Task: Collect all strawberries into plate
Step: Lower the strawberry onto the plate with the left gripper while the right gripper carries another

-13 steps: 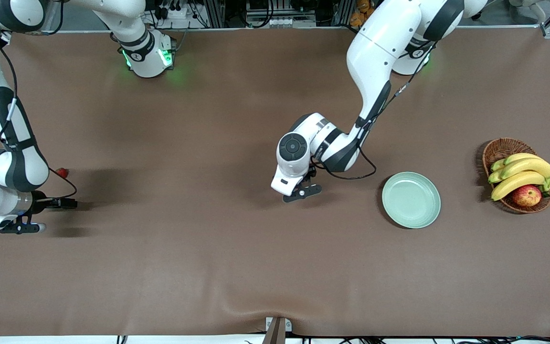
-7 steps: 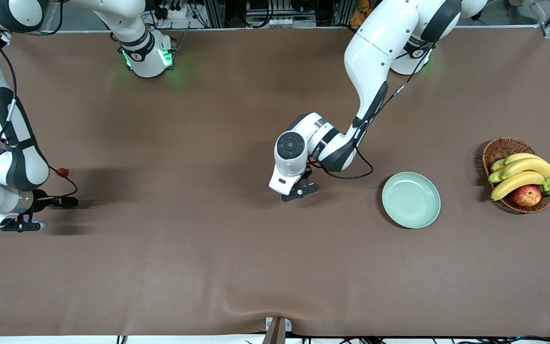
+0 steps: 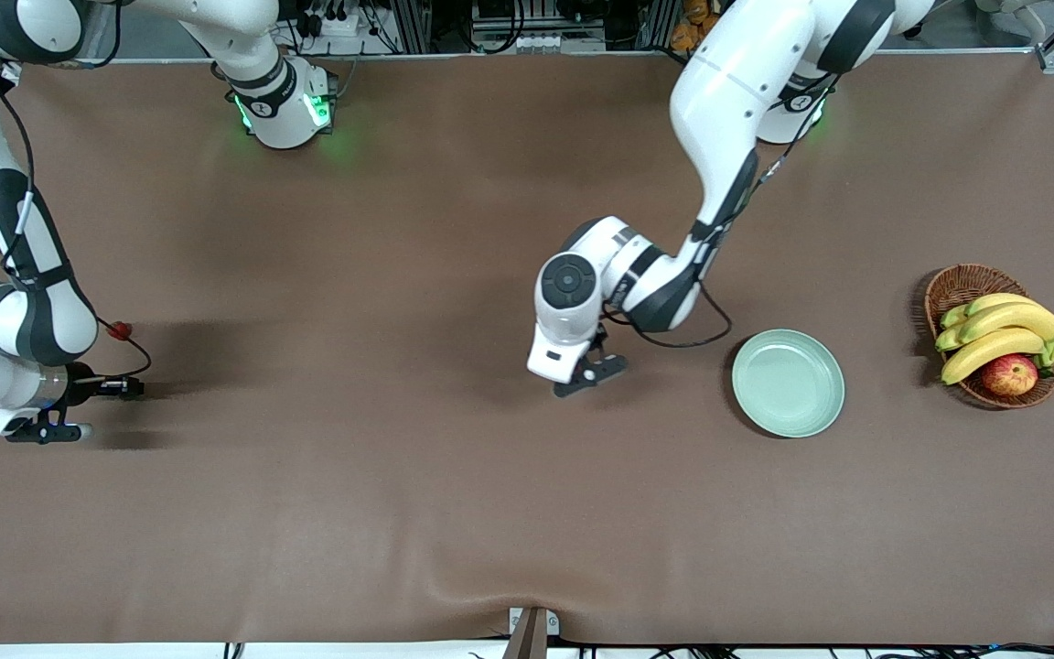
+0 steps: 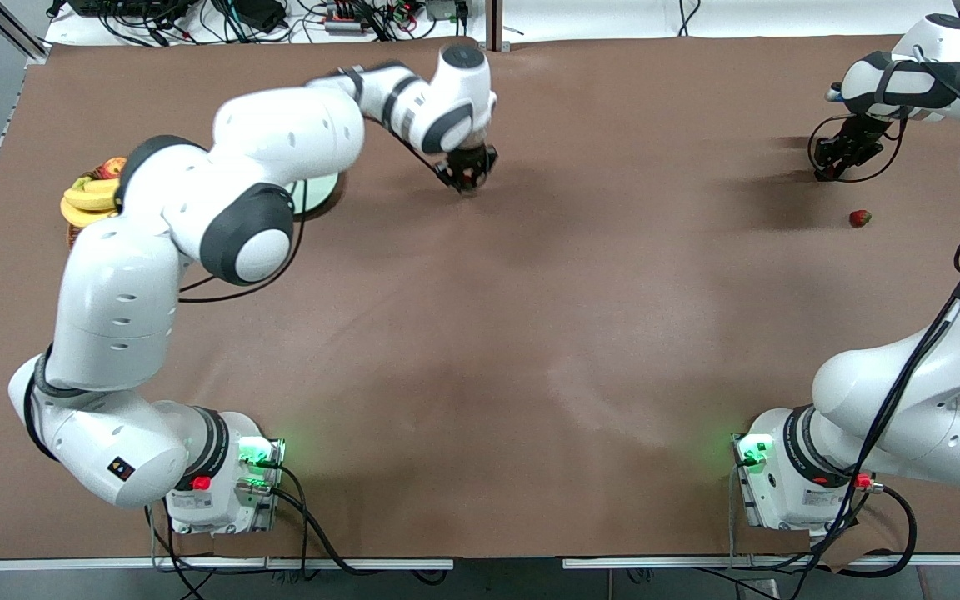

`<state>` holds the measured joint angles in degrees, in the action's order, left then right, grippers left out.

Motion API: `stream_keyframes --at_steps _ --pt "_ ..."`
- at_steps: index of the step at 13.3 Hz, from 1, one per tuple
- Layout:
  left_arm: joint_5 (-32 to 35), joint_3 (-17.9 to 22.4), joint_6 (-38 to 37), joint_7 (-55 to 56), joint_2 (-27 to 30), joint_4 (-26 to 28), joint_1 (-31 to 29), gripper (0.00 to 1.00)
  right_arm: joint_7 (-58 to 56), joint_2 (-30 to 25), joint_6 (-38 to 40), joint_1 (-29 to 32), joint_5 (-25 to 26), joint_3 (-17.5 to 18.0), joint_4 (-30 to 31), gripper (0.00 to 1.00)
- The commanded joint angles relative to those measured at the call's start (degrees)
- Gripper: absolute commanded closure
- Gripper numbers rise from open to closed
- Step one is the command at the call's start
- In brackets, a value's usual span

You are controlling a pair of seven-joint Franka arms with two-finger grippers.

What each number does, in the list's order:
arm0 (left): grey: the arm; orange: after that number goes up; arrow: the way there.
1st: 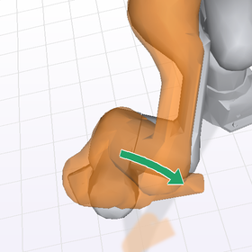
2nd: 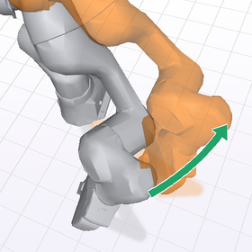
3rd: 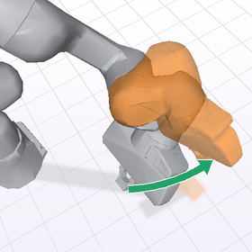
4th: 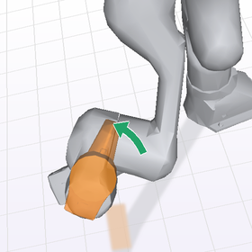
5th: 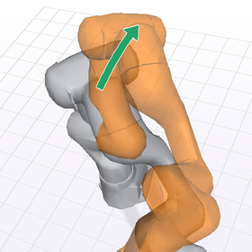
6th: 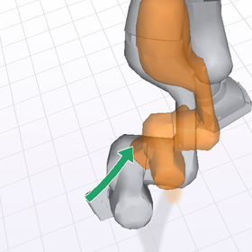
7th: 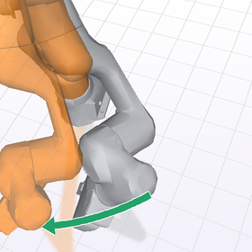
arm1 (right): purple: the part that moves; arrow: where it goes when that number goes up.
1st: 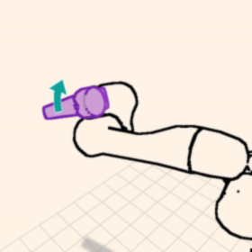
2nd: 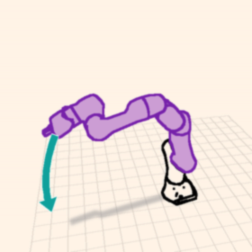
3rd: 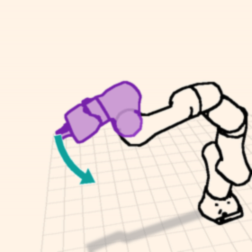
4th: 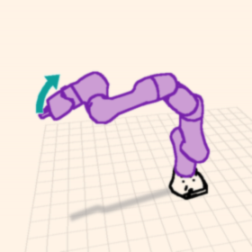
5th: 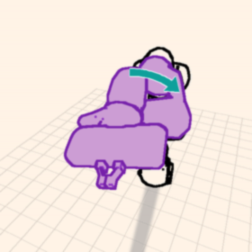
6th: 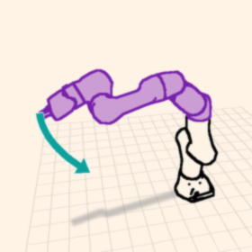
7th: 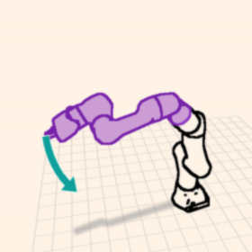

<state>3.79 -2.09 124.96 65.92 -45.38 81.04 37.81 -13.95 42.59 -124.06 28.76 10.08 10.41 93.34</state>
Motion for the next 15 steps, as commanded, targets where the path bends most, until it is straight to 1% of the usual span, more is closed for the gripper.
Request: stream_keyframes --at_steps 1,2,4,5,7,8,9,10,12,13,14,15 --pt "2.2 0.4 -4.7 -3.0 6.2 1.2 -3.4 1.00 -0.6 -0.7 -0.5 1.0 1.1 1.7 0.8 1.00" --pt "2.3 0.3 -6.1 -6.4 7.7 1.2 -5.4 1.00 -1.5 -0.9 -0.5 0.6 1.1 2.0 0.7 1.00" --pt "2.3 0.2 -9.9 -15.3 10.6 1.4 -9.5 1.00 -4.6 -1.2 -0.7 0.2 1.2 4.0 0.2 1.00" --pt "2.3 0.2 -12.6 -20.1 11.8 1.7 -11.5 1.00 -5.7 -1.3 -0.7 0.2 1.3 6.0 0.0 1.00" --pt "2.3 0.3 -15.4 -23.7 12.1 2.7 -13.5 1.00 -7.3 -1.5 -0.8 -0.5 1.3 11.1 -1.1 1.00" --pt "3.1 0.3 -15.0 -24.0 12.5 5.3 -15.1 1.00 -7.3 -1.5 -1.0 -2.3 1.3 13.0 -1.7 1.00" --pt "5.7 0.2 -14.4 -25.1 13.2 7.3 -17.0 1.00 -7.2 -1.5 -1.1 -5.5 1.3 13.6 -2.5 1.00" --pt "7.3 -0.1 -13.3 -27.2 13.8 9.0 -19.0 1.00 -7.1 -1.5 -1.1 -8.7 1.3 13.6 -3.2 1.00" --pt "7.4 -0.2 -11.0 -32.1 14.1 11.3 -22.6 1.00 -7.1 -1.5 -1.1 -14.8 1.3 13.6 -4.8 1.00" --pt "7.4 -0.2 -8.7 -34.3 13.9 13.3 -24.1 1.00 -7.1 -1.4 -1.0 -17.9 1.3 13.6 -5.4 1.00" --pt "7.4 -0.2 -4.4 -35.7 13.8 16.4 -25.4 0.99 -7.0 -1.3 -1.1 -20.9 1.3 13.6 -5.7 1.00" --pt "7.5 -0.2 0.8 -36.6 13.9 20.0 -27.4 0.95 -7.2 -1.3 -1.1 -23.7 1.6 13.5 -5.8 1.00"
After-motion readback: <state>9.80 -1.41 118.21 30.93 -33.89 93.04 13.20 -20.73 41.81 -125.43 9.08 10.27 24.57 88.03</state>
